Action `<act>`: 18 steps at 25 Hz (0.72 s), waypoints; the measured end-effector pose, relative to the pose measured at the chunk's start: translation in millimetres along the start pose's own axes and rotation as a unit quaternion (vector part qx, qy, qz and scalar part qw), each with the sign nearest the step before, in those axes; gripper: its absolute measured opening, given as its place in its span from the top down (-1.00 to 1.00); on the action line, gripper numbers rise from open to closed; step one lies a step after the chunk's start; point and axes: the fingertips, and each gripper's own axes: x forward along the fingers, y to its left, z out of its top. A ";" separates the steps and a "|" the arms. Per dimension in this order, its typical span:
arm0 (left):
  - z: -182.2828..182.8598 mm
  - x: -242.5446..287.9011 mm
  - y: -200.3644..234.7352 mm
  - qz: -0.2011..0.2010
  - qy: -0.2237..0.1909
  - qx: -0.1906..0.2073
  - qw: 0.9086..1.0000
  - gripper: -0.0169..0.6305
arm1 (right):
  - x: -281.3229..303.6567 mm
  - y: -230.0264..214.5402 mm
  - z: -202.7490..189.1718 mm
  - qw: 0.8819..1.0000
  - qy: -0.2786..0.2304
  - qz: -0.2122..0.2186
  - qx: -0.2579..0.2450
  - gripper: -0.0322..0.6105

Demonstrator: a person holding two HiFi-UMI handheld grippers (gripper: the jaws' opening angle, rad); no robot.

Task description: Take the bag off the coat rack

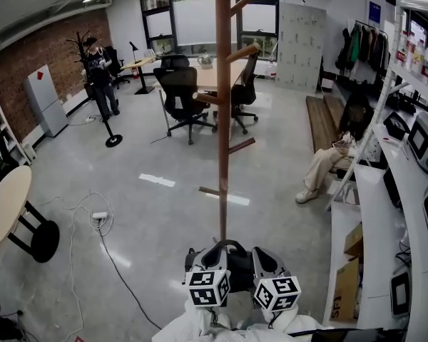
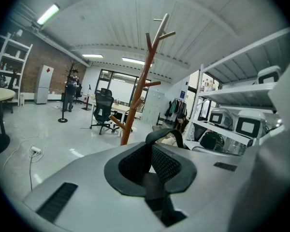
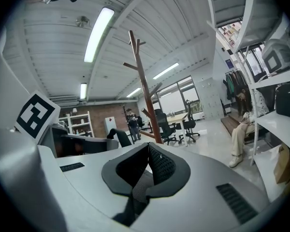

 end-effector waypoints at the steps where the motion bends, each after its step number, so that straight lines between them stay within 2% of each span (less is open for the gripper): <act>1: -0.5 -0.6 -1.0 0.002 0.001 -0.002 1.000 0.86 | -1.8 -0.8 1.9 1.000 0.000 0.002 -0.001 0.86; 9: -4.5 -4.0 -6.6 0.028 -0.003 -0.018 0.999 0.86 | -14.8 -14.8 14.4 1.000 -0.003 0.012 -0.004 0.86; 18: -7.0 -25.6 -14.2 0.066 -0.024 -0.025 0.997 0.86 | -18.7 3.9 9.1 0.999 0.006 0.052 -0.010 0.86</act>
